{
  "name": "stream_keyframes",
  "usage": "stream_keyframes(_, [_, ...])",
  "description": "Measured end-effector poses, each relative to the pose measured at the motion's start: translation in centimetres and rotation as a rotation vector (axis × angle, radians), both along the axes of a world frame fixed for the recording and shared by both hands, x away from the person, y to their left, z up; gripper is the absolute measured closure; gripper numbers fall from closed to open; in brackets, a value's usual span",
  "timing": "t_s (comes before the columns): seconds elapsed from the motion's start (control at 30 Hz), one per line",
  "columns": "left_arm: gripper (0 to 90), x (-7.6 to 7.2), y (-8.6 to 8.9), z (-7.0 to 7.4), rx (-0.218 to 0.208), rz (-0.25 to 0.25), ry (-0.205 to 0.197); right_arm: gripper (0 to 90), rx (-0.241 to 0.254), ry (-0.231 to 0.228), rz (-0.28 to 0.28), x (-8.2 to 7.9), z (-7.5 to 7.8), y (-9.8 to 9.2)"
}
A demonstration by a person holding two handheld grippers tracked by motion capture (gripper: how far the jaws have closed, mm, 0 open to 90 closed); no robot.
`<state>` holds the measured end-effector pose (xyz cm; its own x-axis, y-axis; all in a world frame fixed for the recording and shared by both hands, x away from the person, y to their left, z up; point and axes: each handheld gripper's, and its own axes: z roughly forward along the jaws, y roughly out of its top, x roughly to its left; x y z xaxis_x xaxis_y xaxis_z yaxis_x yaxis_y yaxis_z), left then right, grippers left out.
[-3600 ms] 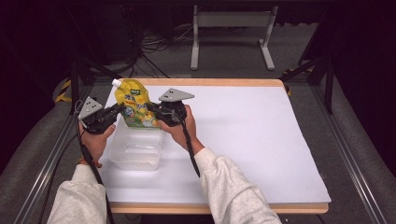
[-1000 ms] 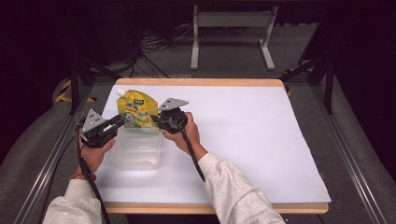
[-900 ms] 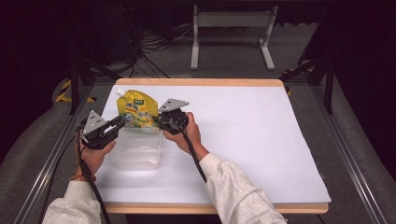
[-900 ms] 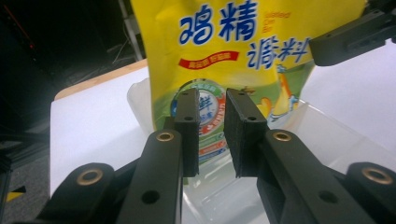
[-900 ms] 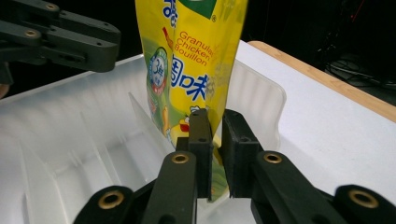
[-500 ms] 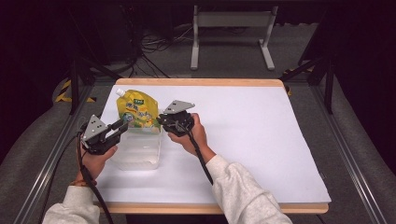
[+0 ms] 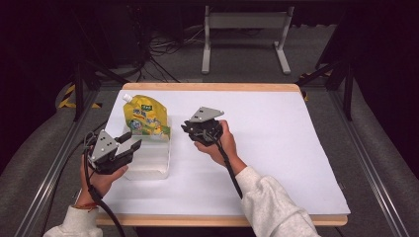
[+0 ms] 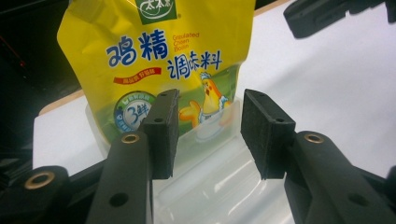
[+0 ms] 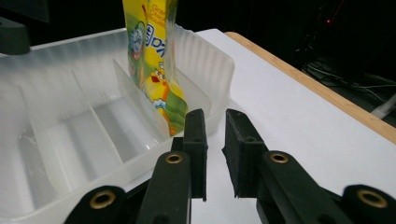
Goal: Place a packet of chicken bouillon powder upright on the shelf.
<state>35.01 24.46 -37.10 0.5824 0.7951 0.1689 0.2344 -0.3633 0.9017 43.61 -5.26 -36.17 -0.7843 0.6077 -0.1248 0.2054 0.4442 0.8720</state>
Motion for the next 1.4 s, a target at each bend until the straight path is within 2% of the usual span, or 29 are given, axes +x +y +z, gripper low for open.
stream_keyframes(0.13, [54.1, -0.8, 0.2, -0.1, -0.028, -0.003, 0.0, 77.3, -0.024, -0.006, -0.011, -0.4, 0.0, -1.1])
stream_keyframes(0.3, [54.0, -1.5, -0.1, -0.4, -0.014, -0.023, 0.009, 76.4, -0.06, -0.021, -0.016, -0.9, -0.3, -2.3])
stream_keyframes(0.6, [42.3, -2.8, -1.7, -0.4, -0.002, -0.037, 0.005, 72.9, -0.087, -0.041, -0.017, -2.4, 0.0, -5.3])
stream_keyframes(0.67, [40.9, -3.0, -2.3, -0.5, 0.018, -0.056, 0.006, 71.1, -0.098, -0.041, -0.019, -2.7, -0.1, -6.0])
stream_keyframes(0.87, [35.6, -3.6, -3.6, -0.7, 0.037, -0.088, 0.009, 63.8, -0.155, -0.059, -0.03, -3.6, -0.5, -7.9])
stream_keyframes(0.93, [34.0, -3.8, -3.9, -0.7, 0.036, -0.092, 0.006, 61.8, -0.158, -0.056, -0.032, -3.9, -0.6, -8.6])
stream_keyframes(0.97, [33.2, -4.1, -4.4, -0.7, 0.047, -0.116, 0.012, 60.3, -0.162, -0.059, -0.037, -4.0, -0.6, -8.9])
stream_keyframes(1.03, [31.9, -4.2, -4.6, -0.8, 0.047, -0.118, 0.009, 59.7, -0.172, -0.06, -0.032, -4.4, -0.5, -9.5])
stream_keyframes(1.13, [29.4, -4.6, -5.5, -1.0, 0.064, -0.147, 0.015, 57.3, -0.187, -0.067, -0.026, -4.9, -0.5, -10.4])
stream_keyframes(1.23, [28.3, -4.9, -6.2, -1.0, 0.057, -0.158, 0.008, 55.1, -0.195, -0.068, -0.026, -5.3, -0.6, -11.1])
stream_keyframes(1.4, [26.0, -5.2, -7.7, -1.2, 0.069, -0.214, 0.025, 50.5, -0.214, -0.076, -0.031, -6.0, -0.8, -12.0])
